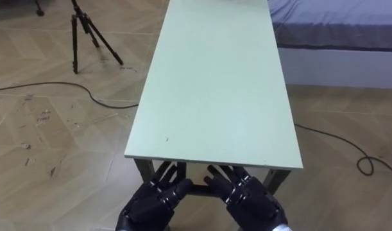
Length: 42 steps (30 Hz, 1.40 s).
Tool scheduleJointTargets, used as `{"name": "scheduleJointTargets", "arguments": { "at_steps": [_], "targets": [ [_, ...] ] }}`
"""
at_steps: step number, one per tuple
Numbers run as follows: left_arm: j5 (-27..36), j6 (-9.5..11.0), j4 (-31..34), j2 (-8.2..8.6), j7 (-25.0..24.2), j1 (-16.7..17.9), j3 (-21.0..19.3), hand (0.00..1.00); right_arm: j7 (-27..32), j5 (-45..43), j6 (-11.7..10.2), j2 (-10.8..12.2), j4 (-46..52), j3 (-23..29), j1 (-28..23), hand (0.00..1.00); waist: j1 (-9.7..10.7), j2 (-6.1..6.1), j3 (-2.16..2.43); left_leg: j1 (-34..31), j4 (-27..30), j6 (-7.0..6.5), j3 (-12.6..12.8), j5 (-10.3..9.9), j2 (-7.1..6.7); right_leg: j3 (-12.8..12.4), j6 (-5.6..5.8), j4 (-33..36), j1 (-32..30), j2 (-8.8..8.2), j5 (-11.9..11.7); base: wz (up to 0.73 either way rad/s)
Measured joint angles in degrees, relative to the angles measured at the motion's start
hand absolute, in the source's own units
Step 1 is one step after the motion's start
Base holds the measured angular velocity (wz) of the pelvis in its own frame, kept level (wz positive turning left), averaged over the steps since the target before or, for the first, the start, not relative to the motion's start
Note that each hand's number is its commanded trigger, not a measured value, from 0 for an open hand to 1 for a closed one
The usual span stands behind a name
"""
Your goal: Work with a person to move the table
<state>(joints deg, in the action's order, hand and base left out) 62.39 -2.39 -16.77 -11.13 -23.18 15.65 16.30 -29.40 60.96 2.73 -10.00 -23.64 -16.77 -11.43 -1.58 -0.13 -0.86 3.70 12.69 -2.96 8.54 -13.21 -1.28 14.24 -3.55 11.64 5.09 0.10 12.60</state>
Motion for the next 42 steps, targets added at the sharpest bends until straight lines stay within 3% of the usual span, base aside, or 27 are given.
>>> {"name": "scheduleJointTargets", "arguments": {
  "at_steps": [3, 6, 12, 14, 17, 20, 22, 28, 33, 42],
  "targets": [
    [0.5, -0.5, 0.9, 0.11, 0.7, -1.0, -0.2, 0.0, 0.0, 1.7, 0.6, 0.0, 0.0, 0.0, 0.1, 0.0, -0.1, 0.52, 0.07, 0.0, 0.0, 0.0, 0.0, 0.0, 0.02, -0.1, 0.0, 0.1, -0.1, 0.0, 0.0, 0.0],
    [1.2, -1.1, 1.6, 0.28, 1.7, -1.0, -0.4, 0.0, 0.5, 4.6, 0.7, 0.0, 0.1, 0.2, 0.1, 0.0, 0.1, 1.18, -0.25, 0.1, 0.0, 0.0, 0.0, 0.0, 0.02, -0.1, -0.03, 0.1, -0.1, 0.0, 0.0, 0.0],
    [1.2, -1.5, 1.0, 0.26, 4.0, -1.1, -1.4, 0.0, 2.4, 7.0, 1.2, -0.1, 0.0, 0.2, 0.1, 0.0, 0.1, 1.81, -0.3, 2.2, -1.3, -0.01, 0.1, 0.0, 0.02, -0.7, -0.03, -0.1, 1.4, 0.19, 0.0, -0.03],
    [1.6, -1.9, 0.5, 0.48, 4.8, -1.1, -2.7, 0.0, 3.2, 8.1, 1.6, -0.1, 0.0, 0.6, 0.1, 0.0, 0.0, 1.79, -0.32, 2.6, -1.4, -0.01, 0.1, 0.0, 0.01, -0.7, -0.03, -0.1, 1.7, 0.19, 0.0, -0.02],
    [8.3, -2.6, -3.2, 0.37, 5.8, -2.2, -4.6, 0.0, 4.6, 11.6, 2.5, -0.2, -0.3, 2.4, 0.1, 0.0, 0.0, 1.69, -0.33, 3.1, -1.3, -0.01, 0.1, 0.0, -0.03, -0.7, -0.02, -0.3, 2.4, 0.19, 0.0, 0.0],
    [12.3, -3.8, -5.5, 0.48, 6.7, -2.3, -4.7, 0.0, 5.7, 13.0, 2.6, -0.3, -0.4, 3.0, 0.2, 0.0, 0.1, 1.32, -0.46, 3.8, -1.3, -0.01, 0.1, 0.0, -0.06, -0.7, -0.03, -0.9, 3.1, 0.23, 0.0, 0.0],
    [12.5, -4.1, -6.5, 0.48, 6.9, -2.3, -4.8, 0.0, 6.1, 13.0, 3.4, -0.6, -0.5, 3.0, 0.2, 0.0, 0.0, 0.93, -0.27, 4.1, -1.3, -0.01, 0.0, 0.0, -0.07, -0.8, -0.02, -1.1, 3.3, 0.27, 0.0, 0.0],
    [15.7, -5.3, -9.2, 1.18, 8.2, -3.9, -4.9, 0.0, 7.0, 13.3, 4.1, -0.8, -0.5, 3.0, 0.3, 0.0, -0.3, 0.68, -0.35, 5.1, -1.5, 0.0, 0.1, 0.0, -0.07, -1.5, -0.02, -1.1, 4.0, 0.34, 0.0, -0.06],
    [22.6, -7.6, -9.2, 1.5, 10.8, -5.3, -5.4, 0.0, 9.5, 16.8, 5.0, -0.8, -0.7, 3.7, 1.0, 0.0, -0.3, 0.48, -0.35, 5.1, -1.5, 0.0, 0.2, 0.0, -0.06, -1.7, -0.03, -1.0, 4.0, 0.36, 0.0, 0.0],
    [23.5, -11.1, -9.4, 2.47, 11.6, -5.3, -8.6, 0.0, 12.2, 18.9, 6.7, 0.1, -2.7, 6.9, 1.3, 0.0, -0.3, 0.77, -0.15, 5.0, -1.4, 0.01, 0.3, 0.0, -0.05, -2.0, -0.03, -1.1, 3.7, 0.4, 0.0, -0.01]
  ]
}}
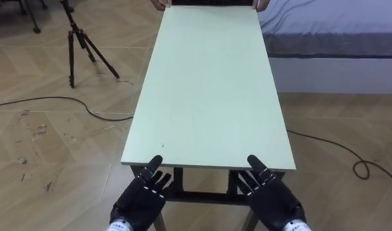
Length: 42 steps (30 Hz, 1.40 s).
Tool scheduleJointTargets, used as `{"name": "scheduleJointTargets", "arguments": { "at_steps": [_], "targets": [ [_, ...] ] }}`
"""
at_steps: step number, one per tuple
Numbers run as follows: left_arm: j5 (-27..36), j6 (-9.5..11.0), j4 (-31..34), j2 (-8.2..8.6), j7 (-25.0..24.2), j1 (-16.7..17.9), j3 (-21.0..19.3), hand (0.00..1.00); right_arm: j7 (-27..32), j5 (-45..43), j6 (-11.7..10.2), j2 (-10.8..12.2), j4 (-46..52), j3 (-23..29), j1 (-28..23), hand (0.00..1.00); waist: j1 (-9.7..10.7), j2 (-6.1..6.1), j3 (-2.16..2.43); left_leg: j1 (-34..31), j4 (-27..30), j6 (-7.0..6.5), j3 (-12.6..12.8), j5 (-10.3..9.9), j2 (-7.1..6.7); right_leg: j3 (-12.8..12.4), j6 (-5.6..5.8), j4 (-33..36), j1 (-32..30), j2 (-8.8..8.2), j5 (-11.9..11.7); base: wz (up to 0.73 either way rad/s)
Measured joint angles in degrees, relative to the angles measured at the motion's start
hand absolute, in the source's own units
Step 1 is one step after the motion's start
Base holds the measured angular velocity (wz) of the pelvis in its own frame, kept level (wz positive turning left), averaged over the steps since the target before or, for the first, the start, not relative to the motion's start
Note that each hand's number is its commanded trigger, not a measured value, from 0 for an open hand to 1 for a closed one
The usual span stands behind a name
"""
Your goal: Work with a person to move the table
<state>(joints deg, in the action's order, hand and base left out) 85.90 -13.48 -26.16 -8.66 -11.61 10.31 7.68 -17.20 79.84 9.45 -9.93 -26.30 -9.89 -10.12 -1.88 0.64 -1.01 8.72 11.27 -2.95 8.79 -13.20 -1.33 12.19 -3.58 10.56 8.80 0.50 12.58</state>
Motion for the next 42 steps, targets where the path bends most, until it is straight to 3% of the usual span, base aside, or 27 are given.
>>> {"name": "scheduleJointTargets", "arguments": {
  "at_steps": [3, 11, 16, 24, 37, 42],
  "targets": [
    [0.0, -0.3, 0.0, 0.98, 0.0, 0.0, -0.9, 0.0, 0.2, 1.2, 0.1, 0.6, 0.0, 0.4, 0.0, 0.0, 0.0, -0.03, 0.06, 0.0, 0.0, 0.0, -0.1, 0.0, 0.0, -0.1, 0.0, 0.0, 0.0, 0.0, 0.0, -0.01],
    [0.0, -0.4, 0.0, 1.4, 0.0, -0.3, -1.3, 0.0, 1.8, 4.3, 0.1, 1.7, 0.0, 0.7, 1.2, 0.0, 0.0, 0.25, 0.28, 0.0, 0.0, 0.0, -0.1, 0.0, 0.03, -0.2, -0.04, 0.2, 0.2, 0.06, -0.1, -0.01],
    [0.3, -0.2, 0.3, 2.36, 1.6, -0.9, -1.3, 0.0, 1.4, 9.2, -0.1, 3.5, 0.0, 2.1, 1.3, 0.0, 0.2, 1.2, 0.47, 0.0, 0.1, 0.0, -0.2, 0.0, 0.1, -0.4, -0.01, 0.2, 0.3, 0.12, -0.4, 0.0],
    [2.5, 1.1, 2.5, 3.17, 4.1, -3.4, -1.4, 0.0, 1.6, 10.2, -0.6, 4.5, 0.0, 2.3, 3.3, 0.0, 1.6, 2.47, -0.15, -0.1, 0.0, -0.03, -0.7, 0.0, 0.19, -0.5, -0.07, 0.0, -0.1, 0.39, -0.8, 0.0],
    [2.5, 2.5, 3.8, 3.65, 4.2, -3.4, -1.3, 0.0, 1.2, 9.9, -1.9, 6.5, 0.0, 2.0, 3.6, 0.0, 1.8, 1.71, -0.35, -1.3, 0.0, -0.01, -1.1, 0.0, 0.2, -0.4, -0.16, -0.7, -0.9, 0.52, -0.8, 0.0],
    [2.4, 3.3, 7.7, 3.68, 9.1, -3.2, -1.3, 0.0, 1.0, 9.8, -3.2, 7.6, 0.2, 2.0, 3.6, 0.0, 1.8, 0.68, -0.23, -2.3, 0.2, 0.0, -1.5, 0.0, 0.25, -0.1, -0.17, -0.7, -1.5, 0.58, -1.2, 0.03]
  ]
}}
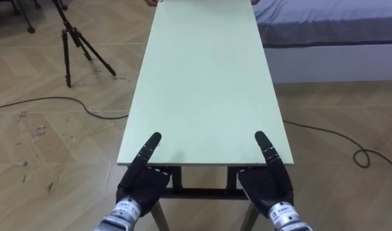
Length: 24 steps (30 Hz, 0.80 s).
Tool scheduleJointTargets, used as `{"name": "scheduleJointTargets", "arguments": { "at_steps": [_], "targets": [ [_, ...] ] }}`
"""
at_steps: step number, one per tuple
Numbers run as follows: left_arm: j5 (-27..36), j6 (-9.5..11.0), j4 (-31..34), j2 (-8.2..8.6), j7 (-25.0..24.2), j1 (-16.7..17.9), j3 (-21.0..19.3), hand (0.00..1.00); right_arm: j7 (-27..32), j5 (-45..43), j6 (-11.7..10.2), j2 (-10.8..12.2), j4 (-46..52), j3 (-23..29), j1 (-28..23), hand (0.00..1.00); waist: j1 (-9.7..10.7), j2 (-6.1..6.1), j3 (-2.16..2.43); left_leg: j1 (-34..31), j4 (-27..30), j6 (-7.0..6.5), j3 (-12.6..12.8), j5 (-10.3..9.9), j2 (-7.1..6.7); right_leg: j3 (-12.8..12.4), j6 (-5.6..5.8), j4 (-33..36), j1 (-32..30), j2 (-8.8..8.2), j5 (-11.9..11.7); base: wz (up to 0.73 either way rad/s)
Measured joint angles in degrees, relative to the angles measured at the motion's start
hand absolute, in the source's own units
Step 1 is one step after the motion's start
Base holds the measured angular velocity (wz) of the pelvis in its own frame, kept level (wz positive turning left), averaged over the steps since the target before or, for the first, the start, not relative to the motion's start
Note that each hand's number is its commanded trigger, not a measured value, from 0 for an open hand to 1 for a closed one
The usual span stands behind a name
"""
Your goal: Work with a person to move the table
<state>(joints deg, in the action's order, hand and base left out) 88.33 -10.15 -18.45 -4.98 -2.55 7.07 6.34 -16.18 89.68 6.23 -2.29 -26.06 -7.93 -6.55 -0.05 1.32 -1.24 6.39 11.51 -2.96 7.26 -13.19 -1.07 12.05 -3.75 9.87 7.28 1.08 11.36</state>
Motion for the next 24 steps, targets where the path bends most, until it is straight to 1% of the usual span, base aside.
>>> {"name": "scheduleJointTargets", "arguments": {
  "at_steps": [1, 2, 3, 4, 8, 10, 13, 14, 15, 18, 19, 20, 21, 24],
  "targets": [
    [0.0, 0.1, 0.3, 0.0, 0.6, 0.0, 0.0, 0.25, 0.0, 0.0, -0.2, 0.0, 0.0, 0.0, 0.0, 0.0, 0.0, 0.0, 0.0, -0.1, 0.0, 0.0, 0.0, 0.0, 0.0, -0.1, 0.01, 0.0, -0.1, 0.0, 0.0, -0.03],
    [0.0, 0.3, 0.8, 0.0, 1.7, 0.0, 0.0, 0.66, 0.0, 0.0, -0.6, 0.3, 0.0, 0.0, 0.0, 0.53, 0.0, 0.0, 0.0, -0.1, 0.0, 0.0, 0.0, 0.0, 0.0, -0.2, 0.03, 0.0, -0.1, 0.0, -0.1, -0.04],
    [0.0, 0.4, 1.4, 0.0, 3.0, 0.0, 0.0, 0.87, 0.0, 0.0, -0.7, 0.3, 0.0, -0.1, 0.0, 0.84, -0.2, 0.01, 0.0, -0.1, 0.0, 0.0, 0.0, 0.0, 0.0, -0.3, 0.05, 0.0, -0.1, 0.0, -0.1, -0.06],
    [0.0, 0.4, 1.7, 0.0, 3.5, 0.0, 0.0, 1.0, 0.0, 0.0, -0.7, 0.3, 0.0, -0.1, 0.0, 1.0, -0.3, 0.01, 0.0, -0.1, 0.0, 0.0, 0.0, 0.0, 0.0, -0.4, 0.05, 0.0, -0.2, 0.0, -0.1, -0.06],
    [-0.1, 0.8, 1.9, 0.0, 4.7, -0.1, 0.0, 1.0, 0.0, 0.1, -0.7, 0.3, 0.0, -0.4, 0.0, 1.0, -0.2, 0.08, -0.03, -0.2, 0.2, 0.0, 0.1, 0.0, 0.03, -0.3, 0.03, 0.0, -0.3, 0.0, -0.2, -0.02],
    [-0.2, 0.9, 1.9, 0.09, 4.8, -0.1, 0.0, 1.0, 1.1, 0.0, -0.9, 0.3, -0.3, -0.4, 0.1, 1.0, -0.2, 0.21, -0.07, -0.3, 0.2, 0.0, 0.1, 0.0, 0.05, -0.3, 0.0, 0.0, -0.3, 0.0, -0.2, 0.0],
    [-0.4, 0.9, 1.9, 1.15, 4.9, -0.1, 0.0, 1.0, 5.1, 0.0, -1.5, 0.1, -0.6, -0.3, 0.0, 1.0, -0.9, 0.79, -0.15, -0.2, -0.1, 0.0, 0.3, 0.0, 0.05, -0.4, 0.01, 0.0, -0.4, 0.0, -0.2, -0.01],
    [-1.4, 0.9, 1.7, 1.64, 6.0, -0.1, 0.0, 1.0, 6.5, 0.0, -1.7, 0.1, -0.6, -0.3, 0.0, 1.0, -1.1, 0.89, -0.16, -0.1, -0.2, 0.0, 0.4, 0.0, 0.06, -0.4, 0.01, -0.1, -0.4, 0.02, -0.2, -0.03],
    [-1.7, 1.1, 1.4, 2.08, 6.7, 0.1, 0.0, 1.0, 7.4, 0.0, -1.6, 0.1, -0.9, -0.4, -0.1, 1.0, -1.3, 0.88, -0.16, -0.1, -0.3, 0.0, 0.3, 0.0, 0.08, -0.5, 0.01, -0.1, -0.4, 0.07, -0.2, -0.03],
    [-1.7, 1.4, 1.1, 2.31, 7.5, 0.7, 0.0, 1.0, 7.4, 0.0, -1.7, 0.3, -0.8, -1.3, -0.4, 1.0, -1.4, 0.78, -0.18, 0.5, -0.9, 0.02, 0.3, 0.0, 0.17, -1.0, 0.01, -0.1, -0.3, 0.23, -0.2, -0.11],
    [-1.8, 1.4, 1.1, 2.31, 7.5, 0.8, 0.0, 1.0, 7.4, 0.0, -2.1, 0.3, -0.7, -1.6, -0.4, 1.0, -1.4, 0.75, -0.19, 0.5, -0.9, 0.02, 0.3, 0.0, 0.17, -1.1, 0.01, -0.1, -0.3, 0.23, -0.2, -0.09],
    [-2.4, 1.4, 1.1, 2.41, 7.5, 0.9, 0.1, 1.0, 7.4, -0.2, -3.2, 0.3, -0.8, -2.1, -0.4, 1.0, -1.4, 0.7, -0.17, 0.6, -1.0, 0.02, 0.3, 0.0, 0.16, -1.2, 0.01, -0.1, -0.3, 0.23, -0.2, -0.05],
    [-3.1, 1.4, 1.2, 2.63, 7.3, 1.0, 0.2, 1.0, 7.4, -0.3, -3.6, 0.2, -0.7, -2.1, -0.4, 1.0, -1.4, 0.67, -0.18, 0.9, -1.3, 0.02, 0.3, 0.0, 0.14, -1.2, 0.01, -0.1, -0.2, 0.23, -0.2, -0.04],
    [-4.3, 1.5, 1.2, 2.89, 7.4, 1.1, 0.2, 1.0, 7.4, -0.5, -3.7, 0.3, -0.7, -2.1, -0.4, 1.0, -1.4, 0.31, -0.22, 1.2, -1.9, 0.02, 0.2, 0.0, 0.13, -1.1, 0.01, -0.2, -0.1, 0.26, -0.2, 0.0]
  ]
}}
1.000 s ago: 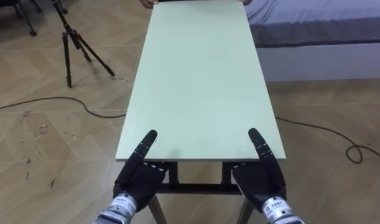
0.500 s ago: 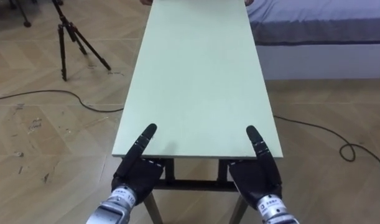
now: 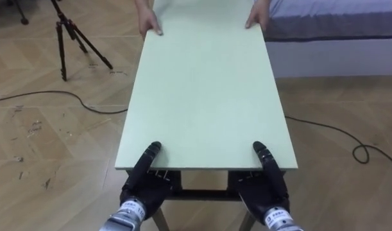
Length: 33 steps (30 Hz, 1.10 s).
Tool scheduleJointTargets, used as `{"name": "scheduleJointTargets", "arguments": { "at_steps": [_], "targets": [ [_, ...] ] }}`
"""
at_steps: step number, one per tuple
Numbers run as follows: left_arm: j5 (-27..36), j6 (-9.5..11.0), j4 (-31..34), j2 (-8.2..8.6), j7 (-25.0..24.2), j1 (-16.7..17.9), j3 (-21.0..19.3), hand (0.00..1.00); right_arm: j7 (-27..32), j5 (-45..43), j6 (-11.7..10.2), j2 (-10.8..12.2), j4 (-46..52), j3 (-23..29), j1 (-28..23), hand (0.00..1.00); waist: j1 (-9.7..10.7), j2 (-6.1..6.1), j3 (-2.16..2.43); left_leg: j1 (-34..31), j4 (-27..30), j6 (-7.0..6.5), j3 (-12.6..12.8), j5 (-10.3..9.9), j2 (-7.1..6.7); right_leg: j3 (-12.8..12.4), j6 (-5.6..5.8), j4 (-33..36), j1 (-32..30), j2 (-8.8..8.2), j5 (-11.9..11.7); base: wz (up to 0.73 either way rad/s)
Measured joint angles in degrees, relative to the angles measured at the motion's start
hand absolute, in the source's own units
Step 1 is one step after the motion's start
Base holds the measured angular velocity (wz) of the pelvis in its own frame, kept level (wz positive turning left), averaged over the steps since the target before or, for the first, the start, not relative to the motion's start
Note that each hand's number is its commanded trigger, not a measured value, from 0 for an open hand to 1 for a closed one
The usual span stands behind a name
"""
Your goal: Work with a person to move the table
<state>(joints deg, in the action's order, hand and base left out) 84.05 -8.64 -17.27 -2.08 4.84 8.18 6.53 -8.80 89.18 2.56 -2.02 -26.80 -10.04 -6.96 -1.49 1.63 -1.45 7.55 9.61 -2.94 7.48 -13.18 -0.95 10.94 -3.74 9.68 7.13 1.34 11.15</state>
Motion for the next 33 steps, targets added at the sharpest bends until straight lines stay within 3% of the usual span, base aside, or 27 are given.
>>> {"name": "scheduleJointTargets", "arguments": {
  "at_steps": [4, 23, 33],
  "targets": [
    [-0.5, 0.0, 0.0, -0.01, 0.0, 0.0, 0.0, 1.0, 0.3, 0.0, 0.0, 0.0, 0.0, 0.0, 0.0, 1.0, 0.0, -0.56, 0.05, 0.0, 0.0, 0.0, -0.1, 0.0, -0.02, 0.0, 0.0, 0.0, 0.0, 0.0, 0.0, 0.0],
    [-6.8, 1.9, -1.4, 0.84, -5.3, 2.9, 0.0, 1.0, 0.5, -3.8, -0.1, 0.1, 0.4, -0.3, -1.1, 1.0, -0.1, -0.5, 0.06, 1.0, -0.1, 0.0, 0.2, 0.0, 0.03, -0.2, 0.01, 0.0, 0.8, 0.09, 0.0, 0.0],
    [-8.6, 2.3, -0.8, 1.39, -9.6, 5.1, -0.1, 1.0, 0.1, -4.6, 0.0, -0.2, 3.6, 0.1, -3.4, 1.0, 0.0, 0.02, 0.46, -0.4, 1.1, 0.0, 0.3, 0.0, 0.04, 0.2, 0.02, 0.2, 0.2, -0.02, 0.0, 0.0]
  ]
}}
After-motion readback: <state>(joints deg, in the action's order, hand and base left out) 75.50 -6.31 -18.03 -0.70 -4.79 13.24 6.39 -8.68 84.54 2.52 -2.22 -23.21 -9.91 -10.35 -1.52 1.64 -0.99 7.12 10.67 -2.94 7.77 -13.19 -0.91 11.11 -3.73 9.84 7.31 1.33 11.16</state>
